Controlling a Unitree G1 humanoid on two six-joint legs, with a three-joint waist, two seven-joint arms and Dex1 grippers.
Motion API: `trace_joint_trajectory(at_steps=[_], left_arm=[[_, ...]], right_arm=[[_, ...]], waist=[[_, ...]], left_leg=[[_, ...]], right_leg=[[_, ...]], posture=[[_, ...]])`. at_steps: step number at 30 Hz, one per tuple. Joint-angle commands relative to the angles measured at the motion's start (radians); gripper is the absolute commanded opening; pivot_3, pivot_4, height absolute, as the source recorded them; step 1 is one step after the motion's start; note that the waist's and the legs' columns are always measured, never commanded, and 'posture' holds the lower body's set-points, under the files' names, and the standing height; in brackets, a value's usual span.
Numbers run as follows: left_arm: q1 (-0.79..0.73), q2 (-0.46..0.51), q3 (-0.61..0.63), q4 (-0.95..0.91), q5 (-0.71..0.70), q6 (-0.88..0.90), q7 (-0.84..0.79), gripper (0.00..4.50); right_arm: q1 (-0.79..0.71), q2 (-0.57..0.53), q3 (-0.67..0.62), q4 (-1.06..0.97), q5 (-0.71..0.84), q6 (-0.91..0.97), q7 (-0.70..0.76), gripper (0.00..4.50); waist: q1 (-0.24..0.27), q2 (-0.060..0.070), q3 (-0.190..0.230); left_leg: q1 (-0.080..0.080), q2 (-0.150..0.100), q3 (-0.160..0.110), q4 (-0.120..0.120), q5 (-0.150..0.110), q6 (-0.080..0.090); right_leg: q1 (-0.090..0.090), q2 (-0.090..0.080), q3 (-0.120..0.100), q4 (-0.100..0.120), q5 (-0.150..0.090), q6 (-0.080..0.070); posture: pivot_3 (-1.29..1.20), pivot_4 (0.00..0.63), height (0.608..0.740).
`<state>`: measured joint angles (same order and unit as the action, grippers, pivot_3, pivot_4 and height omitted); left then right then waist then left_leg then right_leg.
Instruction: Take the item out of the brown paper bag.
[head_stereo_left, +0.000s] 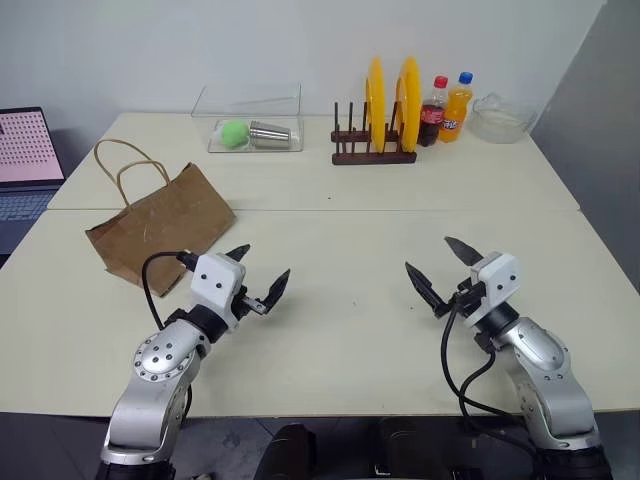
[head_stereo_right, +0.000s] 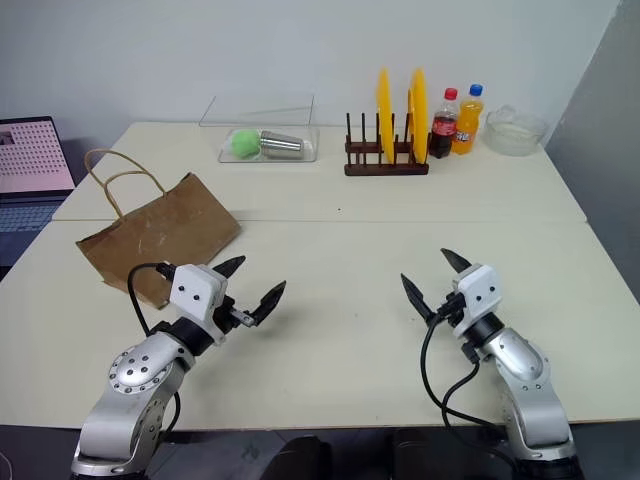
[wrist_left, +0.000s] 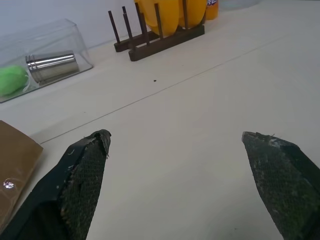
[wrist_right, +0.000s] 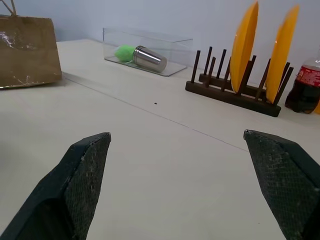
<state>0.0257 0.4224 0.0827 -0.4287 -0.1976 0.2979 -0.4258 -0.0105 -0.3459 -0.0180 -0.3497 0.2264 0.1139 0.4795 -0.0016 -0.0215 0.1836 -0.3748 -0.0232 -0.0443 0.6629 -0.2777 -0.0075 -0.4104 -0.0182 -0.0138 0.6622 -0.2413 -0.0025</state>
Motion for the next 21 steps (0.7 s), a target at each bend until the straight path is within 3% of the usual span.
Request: trace_joint_trajectory(at_steps=[1,6,12,19,21], left_arm=[[-0.005,-0.015,0.021,-0.037,-0.005,-0.009,0.024,4.46],[0.01,-0.05,0.099,-0.068,-0.058,0.029,0.074,4.46],[0.025,-0.048,0.232,-0.134,-0.123,0.118,0.135,4.46],[0.028,0.021,0.42,-0.136,-0.275,0.236,0.112,4.46],[-0.007,0.099,0.53,-0.077,-0.364,0.296,0.078,4.46]], right_arm=[[-0.016,-0.013,-0.001,-0.034,0.036,0.024,0.026,4.5],[-0.07,-0.038,0.045,-0.026,0.063,0.05,0.101,4.5],[-0.237,-0.052,0.067,-0.051,0.189,0.151,0.204,4.5],[-0.344,-0.091,0.106,-0.033,0.266,0.238,0.32,4.5],[-0.353,-0.09,0.107,-0.015,0.264,0.233,0.336,4.5]], waist=[[0.0,0.0,0.0],[-0.002,0.0,0.0],[-0.001,-0.001,0.001],[0.0,-0.001,0.001],[0.0,-0.002,0.001]], left_leg=[[0.0,0.0,0.0,0.0,0.0,0.0],[0.0,0.0,0.0,0.0,0.0,0.0],[0.0,0.0,0.0,0.0,0.0,0.0],[-0.002,0.0,-0.003,0.0,0.0,0.0],[-0.001,0.0,-0.003,0.0,0.0,0.0]], right_leg=[[0.0,0.0,0.0,0.0,0.0,0.0],[0.0,0.0,0.0,0.0,0.0,0.0],[0.0,0.0,0.0,0.0,0.0,0.0],[0.0,0.0,-0.003,-0.001,0.0,0.0],[0.0,0.0,-0.003,-0.001,0.0,0.0]], posture=[[0.0,0.15,0.74],[0.0,0.15,0.74],[0.0,0.15,0.74],[0.0,0.15,0.74],[0.0,0.15,0.74]])
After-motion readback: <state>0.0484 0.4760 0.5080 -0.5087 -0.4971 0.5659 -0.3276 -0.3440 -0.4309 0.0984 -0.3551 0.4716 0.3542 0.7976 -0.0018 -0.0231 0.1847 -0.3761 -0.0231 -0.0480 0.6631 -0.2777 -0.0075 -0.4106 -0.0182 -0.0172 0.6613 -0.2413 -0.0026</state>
